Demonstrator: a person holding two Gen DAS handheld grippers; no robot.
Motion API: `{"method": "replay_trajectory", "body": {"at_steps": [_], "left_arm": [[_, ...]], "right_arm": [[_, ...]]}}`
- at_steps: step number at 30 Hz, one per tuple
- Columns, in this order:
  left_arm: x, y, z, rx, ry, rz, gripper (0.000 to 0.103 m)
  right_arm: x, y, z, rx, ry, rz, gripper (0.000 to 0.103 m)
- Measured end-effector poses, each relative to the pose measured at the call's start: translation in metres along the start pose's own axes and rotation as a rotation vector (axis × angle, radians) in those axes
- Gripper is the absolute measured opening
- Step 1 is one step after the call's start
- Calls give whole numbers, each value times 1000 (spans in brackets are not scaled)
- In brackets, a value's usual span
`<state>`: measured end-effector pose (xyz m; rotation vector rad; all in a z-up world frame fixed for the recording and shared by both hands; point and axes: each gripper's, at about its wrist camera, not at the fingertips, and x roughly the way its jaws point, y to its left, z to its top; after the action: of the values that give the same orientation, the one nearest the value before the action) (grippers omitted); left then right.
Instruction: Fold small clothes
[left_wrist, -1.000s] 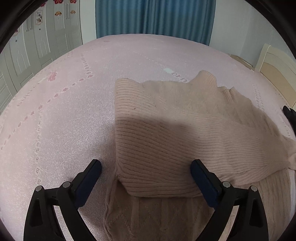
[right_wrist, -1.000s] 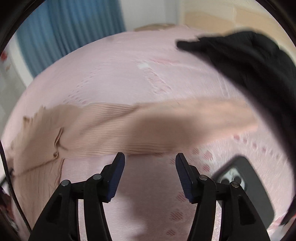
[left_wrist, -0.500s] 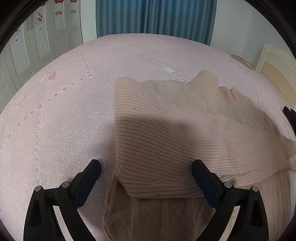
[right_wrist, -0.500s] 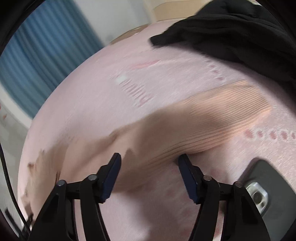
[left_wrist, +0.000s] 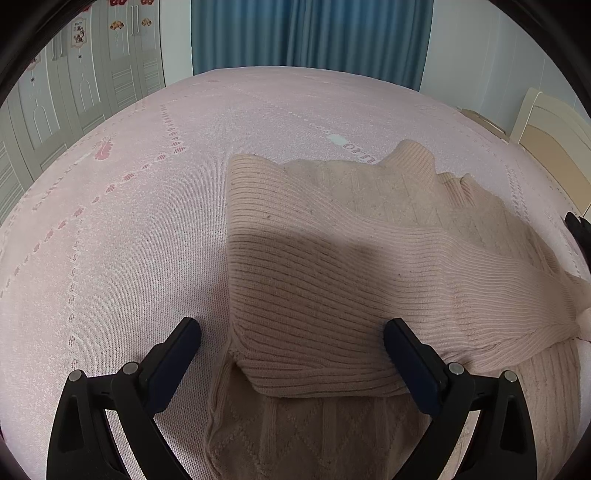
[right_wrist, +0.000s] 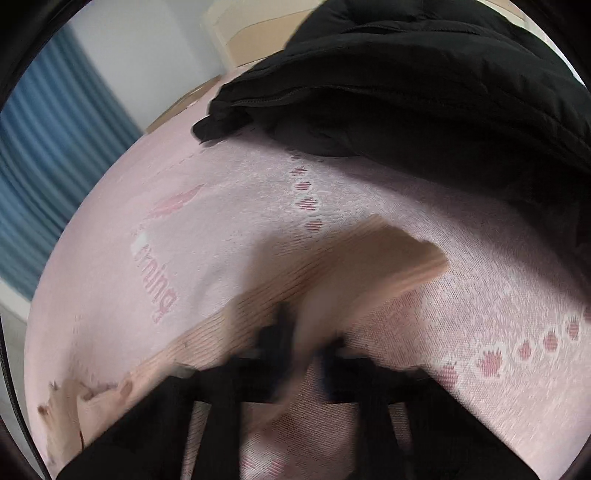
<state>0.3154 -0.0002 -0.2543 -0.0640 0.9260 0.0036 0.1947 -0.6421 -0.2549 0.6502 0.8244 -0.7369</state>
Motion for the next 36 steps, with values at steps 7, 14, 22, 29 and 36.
{"method": "replay_trajectory", "body": {"at_steps": [7, 14, 22, 29, 36], "left_arm": [[-1, 2, 0, -13, -1, -20, 101], [-14, 18, -2, -67, 55, -69, 100], [-70, 86, -20, -153, 12, -75, 100], [-105, 144, -37, -202, -14, -43, 100], [-105, 166, -55, -219, 5, -43, 100]], "right_arm": [[-47, 28, -3, -122, -103, -21, 6], [-129, 113, -21, -350, -212, 8, 6], [-206, 282, -97, -666, -299, 190, 6], [-241, 426, -214, -839, -209, 469, 6], [-212, 445, -281, -825, 6, 579, 46]]}}
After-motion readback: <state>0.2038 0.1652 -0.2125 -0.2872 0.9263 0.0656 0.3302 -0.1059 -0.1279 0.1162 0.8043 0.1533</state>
